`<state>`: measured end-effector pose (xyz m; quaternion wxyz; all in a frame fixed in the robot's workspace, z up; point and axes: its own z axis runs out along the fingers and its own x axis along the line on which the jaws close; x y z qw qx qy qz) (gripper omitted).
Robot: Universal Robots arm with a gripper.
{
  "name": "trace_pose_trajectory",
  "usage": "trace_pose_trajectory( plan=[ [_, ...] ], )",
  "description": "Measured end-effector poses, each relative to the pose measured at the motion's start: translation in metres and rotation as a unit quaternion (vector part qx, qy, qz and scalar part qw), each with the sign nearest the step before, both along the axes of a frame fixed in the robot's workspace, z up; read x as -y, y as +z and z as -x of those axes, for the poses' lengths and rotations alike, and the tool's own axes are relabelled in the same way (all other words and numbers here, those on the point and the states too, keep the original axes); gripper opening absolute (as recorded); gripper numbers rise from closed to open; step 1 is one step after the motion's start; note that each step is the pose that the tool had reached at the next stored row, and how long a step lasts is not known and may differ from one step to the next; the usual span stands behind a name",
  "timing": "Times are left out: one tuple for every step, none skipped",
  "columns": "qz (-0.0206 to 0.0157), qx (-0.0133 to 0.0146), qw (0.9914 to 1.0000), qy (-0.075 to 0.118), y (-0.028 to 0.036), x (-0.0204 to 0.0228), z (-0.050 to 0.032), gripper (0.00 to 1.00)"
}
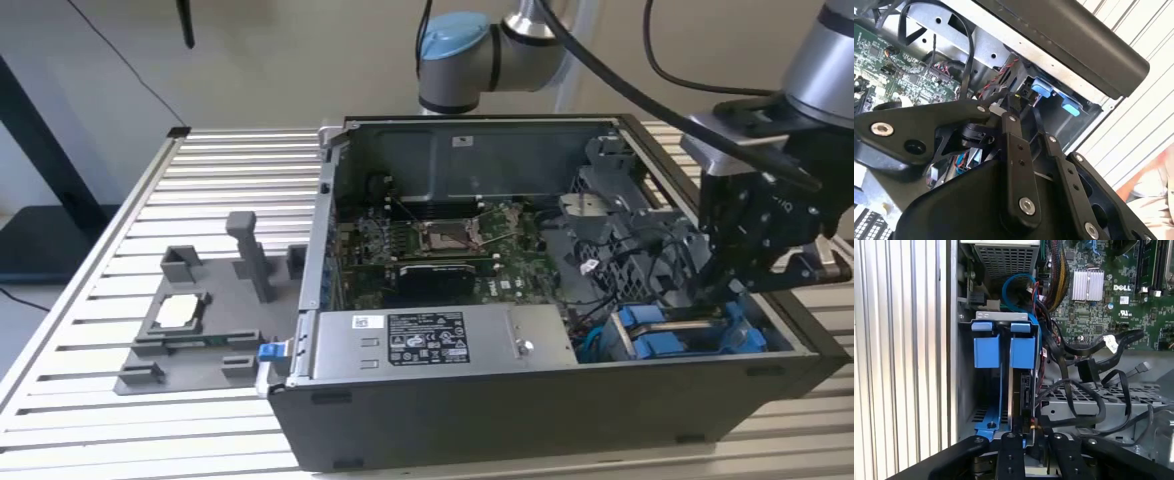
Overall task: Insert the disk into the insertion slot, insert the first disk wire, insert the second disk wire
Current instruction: 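Insert the first disk wire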
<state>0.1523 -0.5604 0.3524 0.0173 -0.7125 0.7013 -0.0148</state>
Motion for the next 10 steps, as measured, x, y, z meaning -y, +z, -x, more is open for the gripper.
trace_pose_trajectory(
  plan=[
    [0.0001, 0.0000, 1.00000, 0.000, 0.0017, 0.0000, 0.0000, 0.27],
    [0.0000, 0.0000, 1.00000, 0.000, 0.0036, 0.0000, 0.0000, 0.27],
    [0.0000, 0.0000, 1.00000, 0.000, 0.0056, 0.0000, 0.0000, 0.27],
    [0.0001, 0.0000, 1.00000, 0.000, 0.0081, 0.0000, 0.0000, 0.27],
    [0.0001, 0.0000, 1.00000, 0.000, 0.0106, 0.0000, 0.0001, 0.27],
    [0.0000, 0.0000, 1.00000, 0.000, 0.0130, 0.0000, 0.0003, 0.27],
    [0.0000, 0.0001, 1.00000, 0.000, 0.0156, 0.0000, 0.0008, 0.27],
    [0.0000, 0.0003, 1.00000, 0.000, 0.0178, 0.0000, 0.0014, 0.27],
    [0.0001, 0.0005, 1.00000, 0.000, 0.0197, 0.0000, 0.0021, 0.27],
    [0.0000, 0.0008, 1.00000, 0.000, 0.0217, 0.0000, 0.0027, 0.27]
  ],
)
